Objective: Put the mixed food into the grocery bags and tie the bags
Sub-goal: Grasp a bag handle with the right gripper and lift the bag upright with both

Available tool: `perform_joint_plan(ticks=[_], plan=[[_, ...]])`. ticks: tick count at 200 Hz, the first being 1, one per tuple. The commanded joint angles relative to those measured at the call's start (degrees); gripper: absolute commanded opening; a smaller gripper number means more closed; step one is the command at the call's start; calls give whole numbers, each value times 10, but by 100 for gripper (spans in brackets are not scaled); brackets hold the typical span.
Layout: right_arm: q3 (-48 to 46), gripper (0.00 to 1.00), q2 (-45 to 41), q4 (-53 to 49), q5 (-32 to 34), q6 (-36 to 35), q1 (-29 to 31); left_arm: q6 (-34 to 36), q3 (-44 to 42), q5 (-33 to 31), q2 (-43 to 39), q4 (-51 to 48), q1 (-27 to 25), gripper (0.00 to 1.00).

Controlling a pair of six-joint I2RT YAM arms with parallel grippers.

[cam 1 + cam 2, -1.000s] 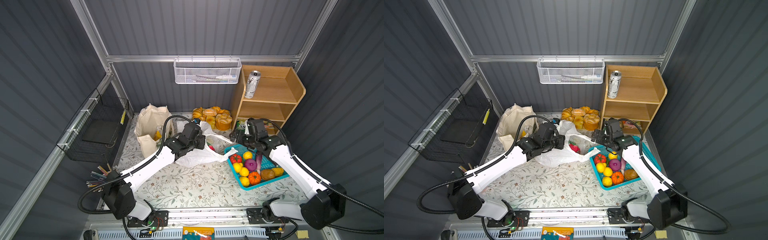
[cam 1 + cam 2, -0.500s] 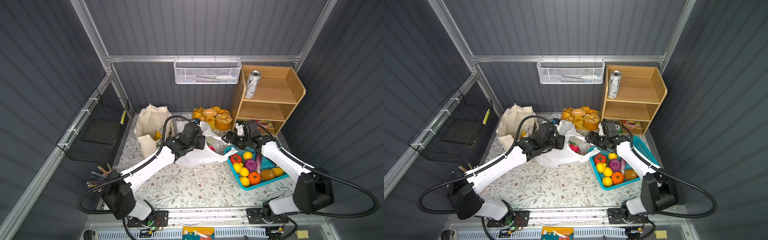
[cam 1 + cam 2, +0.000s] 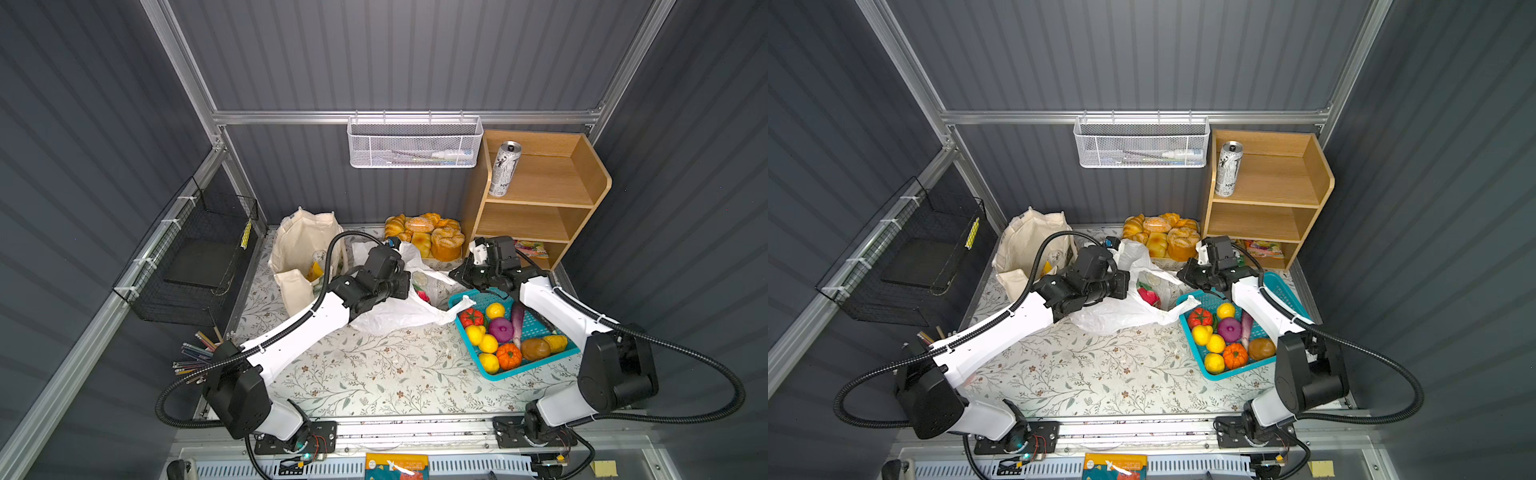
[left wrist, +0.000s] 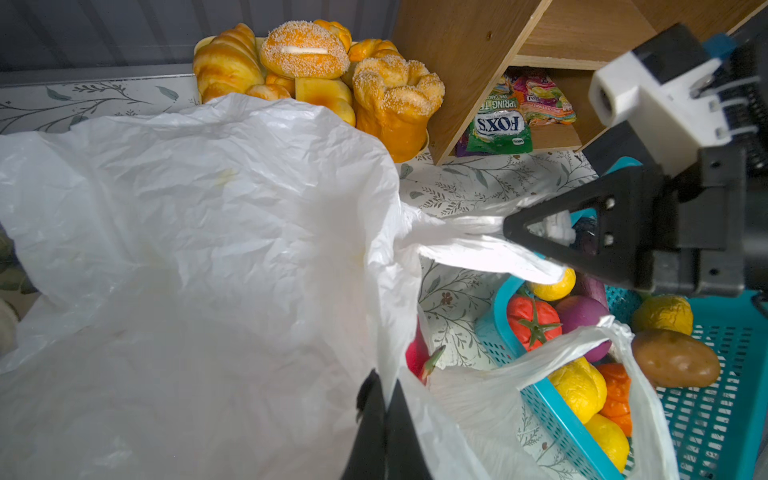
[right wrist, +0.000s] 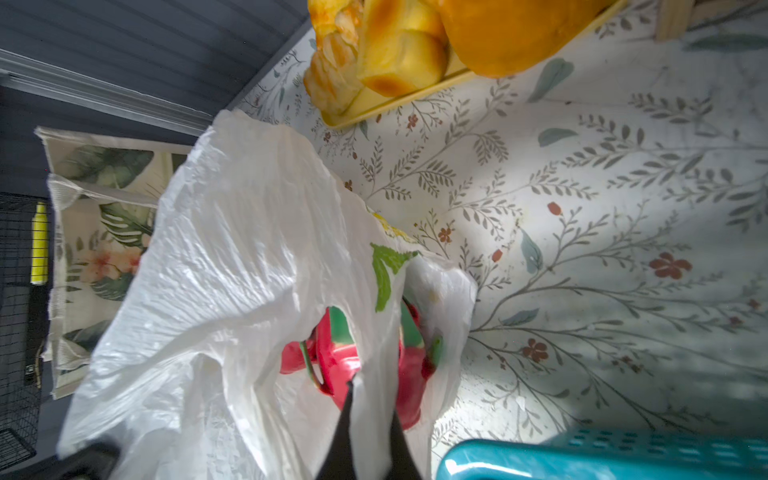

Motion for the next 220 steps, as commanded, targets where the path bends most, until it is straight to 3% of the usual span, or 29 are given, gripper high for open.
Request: perform_joint_plan(ticks=[1, 17, 30, 44, 139, 220], plan=[[93, 0, -17, -47, -31, -28, -3, 21, 3, -33, -35, -18, 3, 48], [168, 0, -10, -102, -45, -45, -1, 39, 6, -57, -58, -26, 6, 79], [224, 0, 0, -138, -48, -59, 6, 52, 14, -70, -75, -34, 7, 93], [296, 0, 17, -182, -52, -76, 14, 68, 21, -70, -93, -38, 7, 100], [825, 0, 204, -479, -44, -197, 149, 159, 49, 20, -131, 17, 7, 100], [844, 0, 174, -445, -87, -181, 163, 197, 101, 90, -99, 90, 6, 100]])
